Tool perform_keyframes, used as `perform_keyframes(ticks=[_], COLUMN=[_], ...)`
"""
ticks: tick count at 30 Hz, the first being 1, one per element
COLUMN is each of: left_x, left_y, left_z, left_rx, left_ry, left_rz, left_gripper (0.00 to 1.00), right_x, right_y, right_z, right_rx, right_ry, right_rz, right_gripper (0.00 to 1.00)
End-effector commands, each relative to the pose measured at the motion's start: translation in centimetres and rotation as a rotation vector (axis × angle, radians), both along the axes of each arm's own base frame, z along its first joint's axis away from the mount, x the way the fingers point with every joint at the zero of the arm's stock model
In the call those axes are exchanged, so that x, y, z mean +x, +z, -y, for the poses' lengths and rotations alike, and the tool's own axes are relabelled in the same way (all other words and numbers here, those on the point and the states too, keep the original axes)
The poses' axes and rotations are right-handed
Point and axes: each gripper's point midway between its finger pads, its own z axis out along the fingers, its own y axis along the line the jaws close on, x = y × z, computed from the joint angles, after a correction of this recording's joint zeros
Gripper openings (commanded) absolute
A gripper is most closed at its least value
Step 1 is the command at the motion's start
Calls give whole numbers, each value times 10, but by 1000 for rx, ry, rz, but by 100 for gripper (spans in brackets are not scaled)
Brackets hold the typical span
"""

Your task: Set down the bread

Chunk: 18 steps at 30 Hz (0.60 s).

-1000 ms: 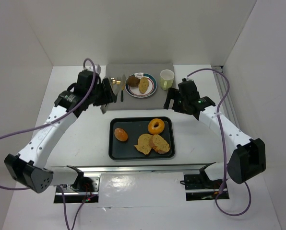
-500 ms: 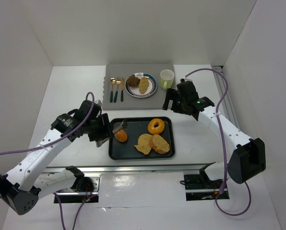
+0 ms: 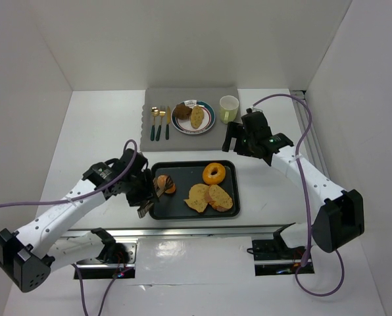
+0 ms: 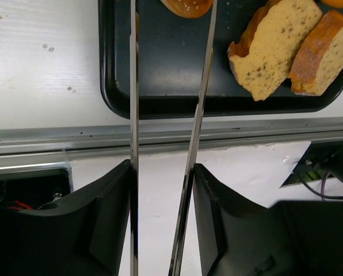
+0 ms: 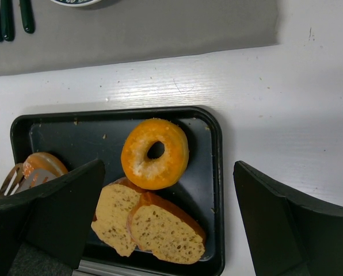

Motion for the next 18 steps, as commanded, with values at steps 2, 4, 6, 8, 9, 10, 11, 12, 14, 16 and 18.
perform_keyframes(ticks=[2,4,6,8,9,10,11,12,14,16,18], left_x=[14,20,23,29,29,33,40,45,63,83,113], left_y=[6,17,26,42,49,57,73,81,100,109,135], left_z=[11,13,14,15,13,15,19,20,26,30,44], left_rx=[-34,-41,-47,-51,-42,-45,-58,-52,-42,-7,-27], left_ry=[17,12,0,-5,-16,-31,-41,-58,-70,-99,-130], left_rz=[44,79,98,131,146,166,196,225,278,339,444], left_gripper=[51,41,35,29,29,29,29,29,29,29,29], right_x=[8,8,9,9,9,9,9,9,9,11,11], right_y=[19,19,16,16,16,16,16,16,16,20,20], right_z=[-4,-4,-4,-4,-4,-4,-4,-4,-4,-4,-4], right_rx=[10,10,6,6,6,6,6,6,6,4,4], right_ry=[5,5,5,5,5,5,5,5,5,-2,-2], right_rz=[63,63,55,55,55,55,55,55,55,66,66], right_gripper=[100,100,100,100,100,100,100,100,100,100,100])
